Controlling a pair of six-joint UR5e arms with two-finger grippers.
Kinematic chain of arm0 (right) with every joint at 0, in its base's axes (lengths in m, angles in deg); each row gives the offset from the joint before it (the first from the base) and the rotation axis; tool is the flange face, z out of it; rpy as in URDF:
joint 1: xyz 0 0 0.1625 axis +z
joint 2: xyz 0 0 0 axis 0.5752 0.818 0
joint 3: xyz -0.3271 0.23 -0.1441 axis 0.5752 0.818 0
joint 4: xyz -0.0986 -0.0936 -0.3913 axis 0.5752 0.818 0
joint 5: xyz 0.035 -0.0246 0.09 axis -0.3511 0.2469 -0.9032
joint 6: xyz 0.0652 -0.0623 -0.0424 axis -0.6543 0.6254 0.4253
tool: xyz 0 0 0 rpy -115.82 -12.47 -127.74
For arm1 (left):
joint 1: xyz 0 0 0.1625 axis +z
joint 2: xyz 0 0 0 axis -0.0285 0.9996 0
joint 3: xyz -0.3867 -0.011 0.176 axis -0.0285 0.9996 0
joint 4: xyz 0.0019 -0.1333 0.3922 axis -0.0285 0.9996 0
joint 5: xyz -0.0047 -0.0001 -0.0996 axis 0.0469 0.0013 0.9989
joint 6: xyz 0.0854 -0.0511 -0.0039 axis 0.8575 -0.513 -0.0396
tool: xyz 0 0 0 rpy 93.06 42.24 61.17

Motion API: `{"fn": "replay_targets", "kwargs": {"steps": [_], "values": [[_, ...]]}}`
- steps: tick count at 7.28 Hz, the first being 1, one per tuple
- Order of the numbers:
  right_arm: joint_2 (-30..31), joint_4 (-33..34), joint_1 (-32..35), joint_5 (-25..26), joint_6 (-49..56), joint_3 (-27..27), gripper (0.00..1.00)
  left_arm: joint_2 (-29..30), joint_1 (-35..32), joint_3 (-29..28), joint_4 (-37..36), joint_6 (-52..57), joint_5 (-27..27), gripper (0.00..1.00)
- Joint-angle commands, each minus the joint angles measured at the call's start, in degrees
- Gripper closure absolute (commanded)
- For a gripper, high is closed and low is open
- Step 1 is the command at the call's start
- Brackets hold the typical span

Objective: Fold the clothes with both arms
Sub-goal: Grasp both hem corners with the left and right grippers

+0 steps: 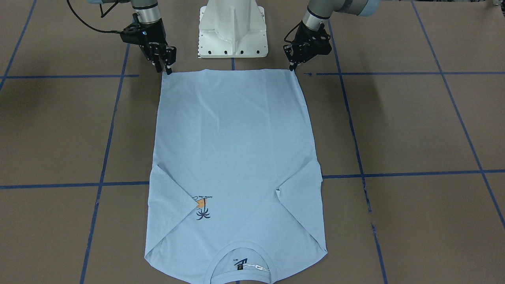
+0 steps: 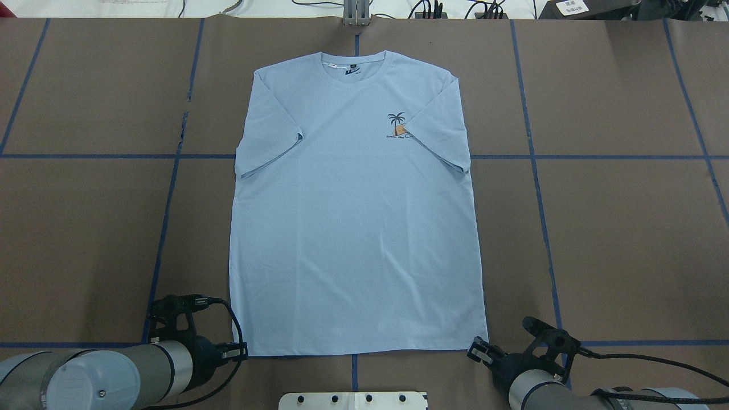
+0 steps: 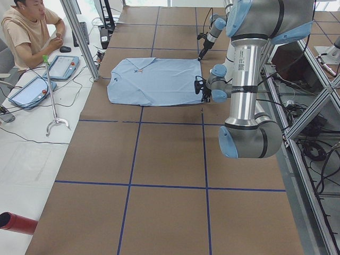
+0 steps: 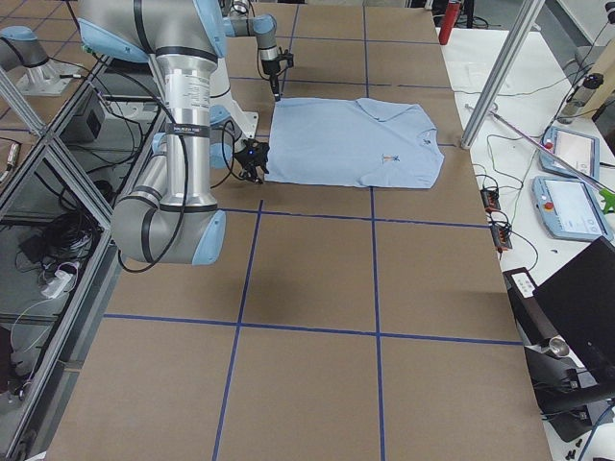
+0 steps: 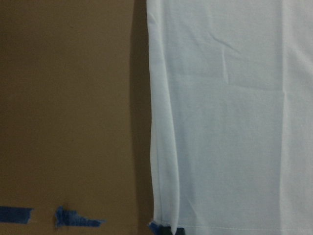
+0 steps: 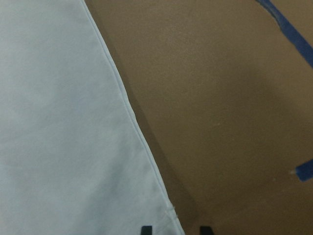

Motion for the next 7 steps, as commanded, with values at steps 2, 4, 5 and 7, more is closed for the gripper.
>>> {"fn": "replay_targets", "kwargs": {"steps": [2, 4, 5, 7], "values": [[0.1, 0.0, 0.53, 0.18, 0.14, -0.02, 1.0, 0.0, 0.0, 0.06, 0.0, 0.0, -0.07, 1.0], [0.1, 3.57, 0.8, 2.98, 0.83, -1.58, 1.0, 0.7, 0.0, 0.49, 0.0, 0.0, 0.11, 1.0], [0.97, 6.82, 1.67, 2.64, 2.14, -7.51, 1.0, 0.62, -0.35, 4.59, -0.69, 0.17, 0.37, 1.0], [1.59, 19.28, 0.02, -0.59, 2.42, -21.39, 1.0, 1.49, -0.35, 22.02, -18.26, 0.18, 6.57, 1.0]]}}
